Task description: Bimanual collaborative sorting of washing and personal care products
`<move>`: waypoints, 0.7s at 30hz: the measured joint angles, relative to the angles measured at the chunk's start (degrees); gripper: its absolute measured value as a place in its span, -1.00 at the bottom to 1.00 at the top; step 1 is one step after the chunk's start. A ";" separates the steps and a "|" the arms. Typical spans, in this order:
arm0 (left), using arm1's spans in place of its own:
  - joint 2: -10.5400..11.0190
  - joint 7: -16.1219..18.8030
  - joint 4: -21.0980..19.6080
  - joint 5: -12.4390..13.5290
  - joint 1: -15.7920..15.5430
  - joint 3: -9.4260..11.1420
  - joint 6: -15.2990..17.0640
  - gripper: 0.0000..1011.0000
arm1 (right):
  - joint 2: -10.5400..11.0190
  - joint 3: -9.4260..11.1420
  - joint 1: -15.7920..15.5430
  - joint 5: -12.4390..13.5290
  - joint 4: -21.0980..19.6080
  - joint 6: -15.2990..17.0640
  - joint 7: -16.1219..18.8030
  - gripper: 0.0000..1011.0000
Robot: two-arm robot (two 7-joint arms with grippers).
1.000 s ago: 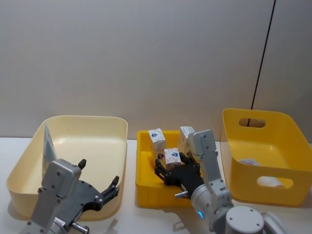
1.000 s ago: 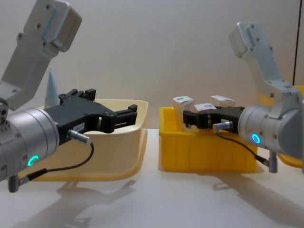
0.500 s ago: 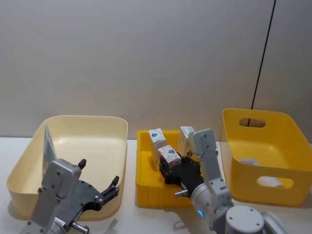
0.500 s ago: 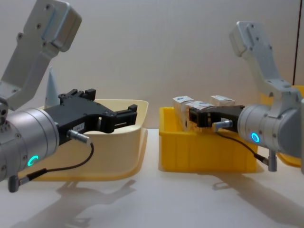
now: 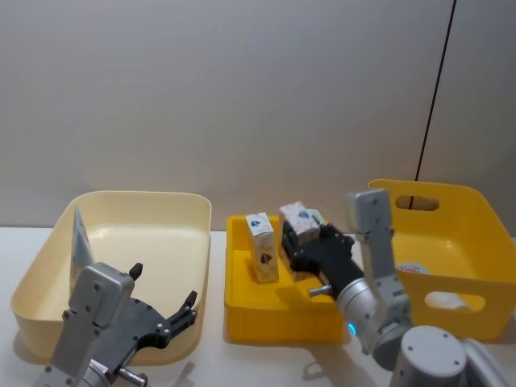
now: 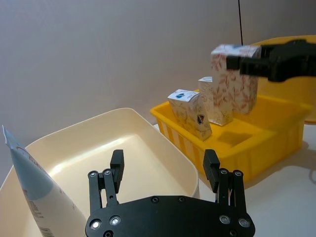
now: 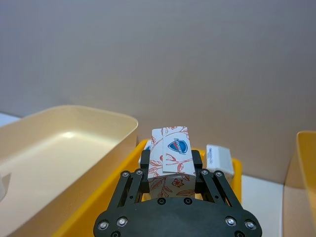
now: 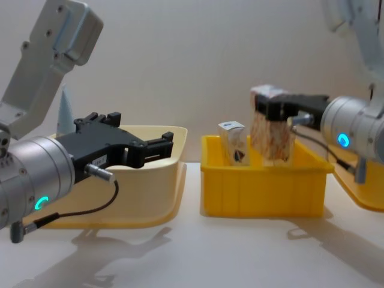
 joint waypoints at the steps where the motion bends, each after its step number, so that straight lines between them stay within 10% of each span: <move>1: 0.00 0.00 0.00 0.00 0.00 0.00 0.00 0.98 | 0.12 0.45 -0.01 0.10 -0.58 -0.46 0.02 -0.12; 21: 0.00 0.00 0.00 0.00 0.00 0.00 0.00 0.98 | 2.71 9.18 -0.27 0.91 -9.32 -6.44 -2.62 -0.12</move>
